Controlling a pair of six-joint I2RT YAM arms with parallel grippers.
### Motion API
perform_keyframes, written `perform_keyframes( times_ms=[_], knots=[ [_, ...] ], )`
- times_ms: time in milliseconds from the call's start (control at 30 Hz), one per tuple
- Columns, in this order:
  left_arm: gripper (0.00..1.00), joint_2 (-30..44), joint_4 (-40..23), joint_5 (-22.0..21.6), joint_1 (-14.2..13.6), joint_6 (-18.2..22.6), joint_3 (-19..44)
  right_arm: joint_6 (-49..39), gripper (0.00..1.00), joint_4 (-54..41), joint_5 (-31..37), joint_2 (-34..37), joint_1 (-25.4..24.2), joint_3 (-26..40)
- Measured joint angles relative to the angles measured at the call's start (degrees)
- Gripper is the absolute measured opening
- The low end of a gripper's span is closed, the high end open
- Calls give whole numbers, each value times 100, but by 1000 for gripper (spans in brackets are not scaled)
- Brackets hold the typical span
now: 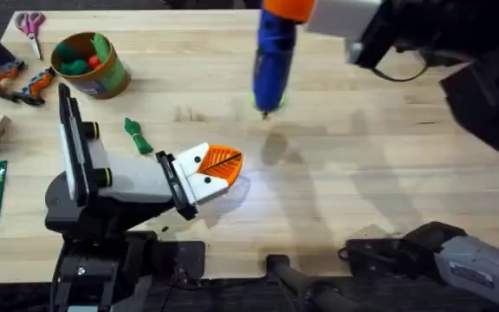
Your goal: Pick up the gripper from the table and insert it into the empty holder that is missing its gripper. Then pick up a screw, insert it into the mounting hole, and use the screwdriver to tighten it. Finally, clean up the table by picking up the vegetable and placing it into the bucket.
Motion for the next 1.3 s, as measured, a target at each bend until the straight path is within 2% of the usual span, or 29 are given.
perform_keyframes(
  times_ms=[300, 467, 700, 1033, 1300],
  knots=[
    [4, 0, 0, 0, 0, 0, 0, 100, 26, 622, 319, 225, 1207, 0],
    [4, 0, 0, 0, 0, 0, 0, -182, 26, 727, 330, 432, 1608, 0],
    [4, 0, 0, 1, 0, 0, 0, -403, 26, 1134, 335, 810, 1872, 0],
    [4, 0, 0, 0, 0, 0, 0, -754, 26, 1158, 347, 1085, 2248, 249],
    [4, -1, 0, 2, 0, 0, 0, -871, 26, 1006, 350, 1142, 2285, 417]
  ],
)
